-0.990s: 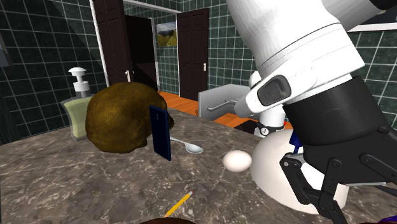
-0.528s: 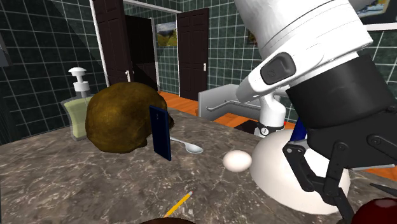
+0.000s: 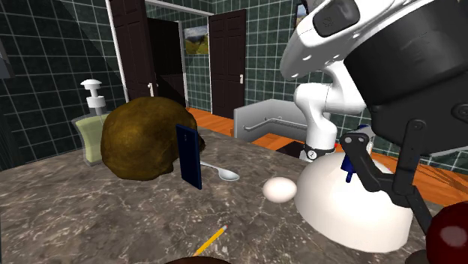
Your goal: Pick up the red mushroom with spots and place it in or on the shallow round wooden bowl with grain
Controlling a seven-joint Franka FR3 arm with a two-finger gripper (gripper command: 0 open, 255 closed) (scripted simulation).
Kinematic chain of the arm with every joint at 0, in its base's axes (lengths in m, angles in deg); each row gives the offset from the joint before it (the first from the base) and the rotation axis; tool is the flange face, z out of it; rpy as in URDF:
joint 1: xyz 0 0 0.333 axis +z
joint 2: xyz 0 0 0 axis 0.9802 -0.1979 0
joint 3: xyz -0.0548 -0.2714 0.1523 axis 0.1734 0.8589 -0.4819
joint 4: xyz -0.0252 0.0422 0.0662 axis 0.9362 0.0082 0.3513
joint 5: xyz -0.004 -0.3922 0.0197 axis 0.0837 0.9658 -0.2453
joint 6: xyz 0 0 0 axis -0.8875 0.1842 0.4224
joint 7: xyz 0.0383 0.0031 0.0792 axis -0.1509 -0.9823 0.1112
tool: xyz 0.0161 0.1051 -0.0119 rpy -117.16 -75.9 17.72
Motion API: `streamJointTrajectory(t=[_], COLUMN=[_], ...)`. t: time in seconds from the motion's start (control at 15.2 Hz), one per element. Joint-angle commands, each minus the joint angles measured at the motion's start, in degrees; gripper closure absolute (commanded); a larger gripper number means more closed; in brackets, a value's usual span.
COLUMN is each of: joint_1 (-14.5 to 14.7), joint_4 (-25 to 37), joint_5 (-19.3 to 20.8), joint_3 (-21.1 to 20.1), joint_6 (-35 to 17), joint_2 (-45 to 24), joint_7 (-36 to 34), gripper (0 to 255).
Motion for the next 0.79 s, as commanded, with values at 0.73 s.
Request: streamJointTrajectory(t=[0.73], joint_1=[-1.5], joint_4=[9.7], joint_5=[2.6], joint_3=[1.4], joint_6=[8.6], joint_2=[-0.9], joint_7=[-3.6], gripper=[255])
